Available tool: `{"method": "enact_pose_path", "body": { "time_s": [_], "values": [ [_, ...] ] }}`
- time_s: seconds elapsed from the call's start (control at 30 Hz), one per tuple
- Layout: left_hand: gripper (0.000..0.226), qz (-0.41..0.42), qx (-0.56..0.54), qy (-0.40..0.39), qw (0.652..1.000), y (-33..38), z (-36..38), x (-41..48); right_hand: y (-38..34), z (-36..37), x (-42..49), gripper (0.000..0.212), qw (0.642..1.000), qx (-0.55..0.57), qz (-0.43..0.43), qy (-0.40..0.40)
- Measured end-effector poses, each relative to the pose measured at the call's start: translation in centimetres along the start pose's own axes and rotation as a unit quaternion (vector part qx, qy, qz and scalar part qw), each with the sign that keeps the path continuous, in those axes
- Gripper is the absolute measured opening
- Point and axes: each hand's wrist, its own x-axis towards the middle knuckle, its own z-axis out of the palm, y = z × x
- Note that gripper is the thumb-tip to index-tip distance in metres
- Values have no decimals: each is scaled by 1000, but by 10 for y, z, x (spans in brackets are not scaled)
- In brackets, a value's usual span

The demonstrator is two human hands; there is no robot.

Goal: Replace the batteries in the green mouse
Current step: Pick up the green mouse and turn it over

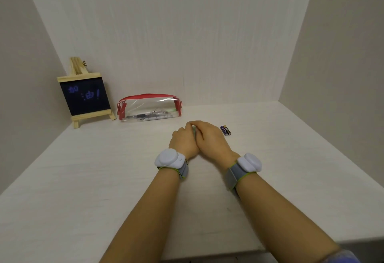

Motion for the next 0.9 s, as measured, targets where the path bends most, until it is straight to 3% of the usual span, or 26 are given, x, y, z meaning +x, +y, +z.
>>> {"method": "enact_pose_path", "body": {
  "time_s": [0.2,0.4,0.47,0.57,0.63,0.7,0.8,0.9],
  "values": [
    [40,-21,-3,46,999,3,0,0,1,1,0,36,999,31,27,29],
    [63,-78,-180,56,979,2,-12,-2,5,-6,3,35,965,139,199,102],
    [59,-116,-326,53,937,0,-16,0,3,-7,2,33,954,176,223,100],
    [42,-165,-569,17,806,2,-20,1,1,-2,3,33,938,227,240,103],
    [34,-185,-661,-17,727,5,-22,-3,1,2,6,35,927,260,251,98],
    [33,-203,-709,-44,674,7,-24,-8,1,5,6,38,922,282,250,89],
    [27,-205,-729,-54,651,8,-24,-11,1,4,5,37,921,291,243,86],
    [32,-203,-717,-63,664,6,-21,-9,3,4,4,34,931,276,222,85]
  ]
}}
